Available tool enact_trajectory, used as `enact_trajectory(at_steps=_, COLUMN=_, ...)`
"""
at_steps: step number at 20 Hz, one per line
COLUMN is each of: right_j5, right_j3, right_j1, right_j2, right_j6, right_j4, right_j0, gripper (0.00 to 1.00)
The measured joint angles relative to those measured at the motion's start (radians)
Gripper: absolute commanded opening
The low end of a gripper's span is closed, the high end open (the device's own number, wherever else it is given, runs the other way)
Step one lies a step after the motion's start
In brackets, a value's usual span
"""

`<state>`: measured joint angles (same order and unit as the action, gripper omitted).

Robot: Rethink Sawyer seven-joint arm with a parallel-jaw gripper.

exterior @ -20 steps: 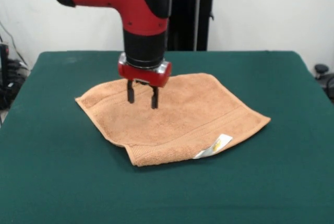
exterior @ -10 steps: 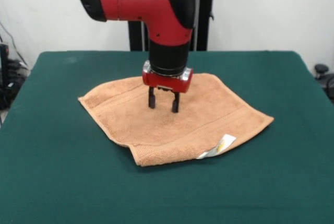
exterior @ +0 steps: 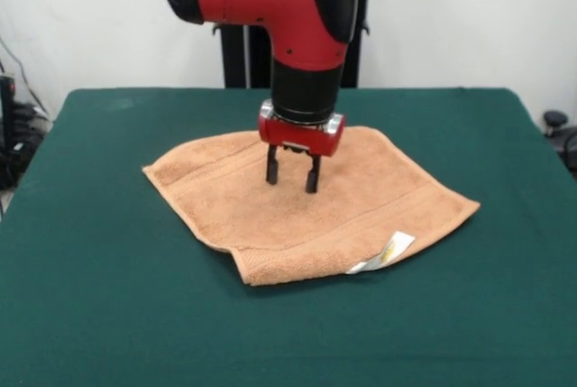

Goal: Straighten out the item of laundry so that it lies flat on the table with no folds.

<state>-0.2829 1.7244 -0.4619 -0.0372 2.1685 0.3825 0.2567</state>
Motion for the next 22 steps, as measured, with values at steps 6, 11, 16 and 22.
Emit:
enact_trajectory(at_steps=6, right_j5=0.074, right_j3=0.109, right_j1=-0.025, right_j2=0.02, right_j6=0.0, right_j4=-0.074, right_j0=-0.043, gripper=1.0)
enact_trajectory(at_steps=11, right_j5=0.087, right_j3=0.234, right_j1=-0.068, right_j2=0.03, right_j6=0.0, right_j4=-0.106, right_j0=-0.056, gripper=1.0)
enact_trajectory(at_steps=16, right_j5=0.087, right_j3=0.311, right_j1=-0.092, right_j2=0.036, right_j6=0.0, right_j4=-0.108, right_j0=-0.047, gripper=1.0)
enact_trajectory(at_steps=22, right_j5=0.09, right_j3=0.347, right_j1=-0.069, right_j2=0.04, right_j6=0.0, right_j4=-0.108, right_j0=-0.038, gripper=1.0)
